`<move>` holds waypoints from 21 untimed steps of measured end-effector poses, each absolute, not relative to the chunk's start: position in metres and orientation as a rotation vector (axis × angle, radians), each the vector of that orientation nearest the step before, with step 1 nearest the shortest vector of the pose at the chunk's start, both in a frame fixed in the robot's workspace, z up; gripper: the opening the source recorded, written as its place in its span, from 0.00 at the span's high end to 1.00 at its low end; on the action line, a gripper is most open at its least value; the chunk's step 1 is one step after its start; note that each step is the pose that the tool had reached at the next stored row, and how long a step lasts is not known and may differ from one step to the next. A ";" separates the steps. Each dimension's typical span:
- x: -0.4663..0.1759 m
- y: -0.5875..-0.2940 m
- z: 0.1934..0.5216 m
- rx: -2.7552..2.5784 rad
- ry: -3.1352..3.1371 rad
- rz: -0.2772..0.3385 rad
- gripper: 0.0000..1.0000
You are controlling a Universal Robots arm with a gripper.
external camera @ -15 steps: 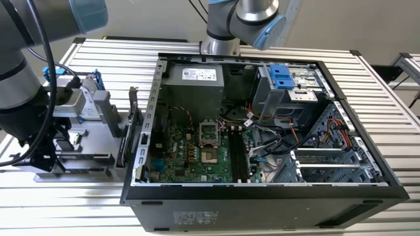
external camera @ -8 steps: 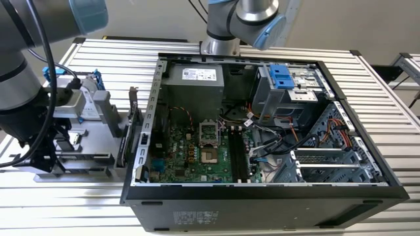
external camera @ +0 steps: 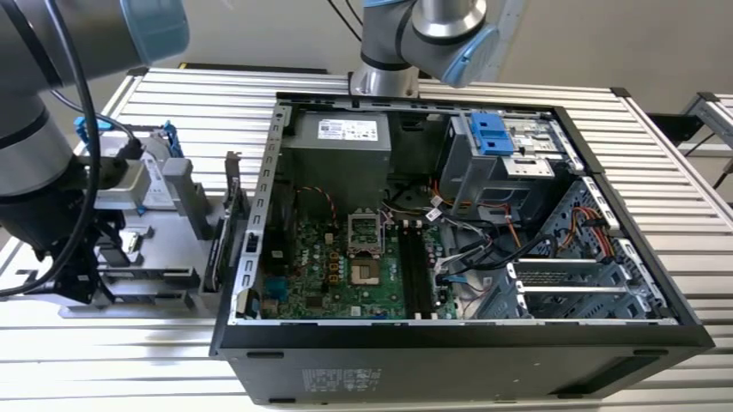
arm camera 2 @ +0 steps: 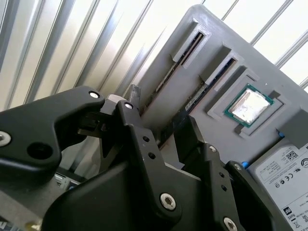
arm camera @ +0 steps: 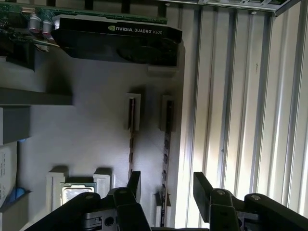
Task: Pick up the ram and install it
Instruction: 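Pick up the ram and move it above insertion slot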
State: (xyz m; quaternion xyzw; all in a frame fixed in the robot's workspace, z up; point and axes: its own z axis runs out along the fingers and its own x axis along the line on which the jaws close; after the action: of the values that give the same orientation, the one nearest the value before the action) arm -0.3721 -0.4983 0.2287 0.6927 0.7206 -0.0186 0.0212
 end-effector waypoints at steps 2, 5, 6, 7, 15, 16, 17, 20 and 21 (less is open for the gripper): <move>-0.372 -0.499 0.228 2.147 2.234 -0.058 0.00; -0.372 -0.500 0.227 2.147 2.234 -0.058 0.00; -0.372 -0.500 0.226 2.147 2.234 -0.058 0.00; -0.372 -0.500 0.226 2.147 2.234 -0.058 0.00; -0.372 -0.502 0.224 2.147 2.234 -0.058 0.00; -0.372 -0.503 0.223 2.147 2.234 -0.058 0.00; -0.372 -0.503 0.223 2.147 2.234 -0.058 0.00; -0.371 -0.504 0.222 2.147 2.234 -0.058 0.00; -0.371 -0.504 0.222 2.147 2.234 -0.058 0.00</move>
State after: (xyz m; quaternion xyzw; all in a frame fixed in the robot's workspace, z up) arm -0.3714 -0.5044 0.2217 0.6927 0.7207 -0.0188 0.0213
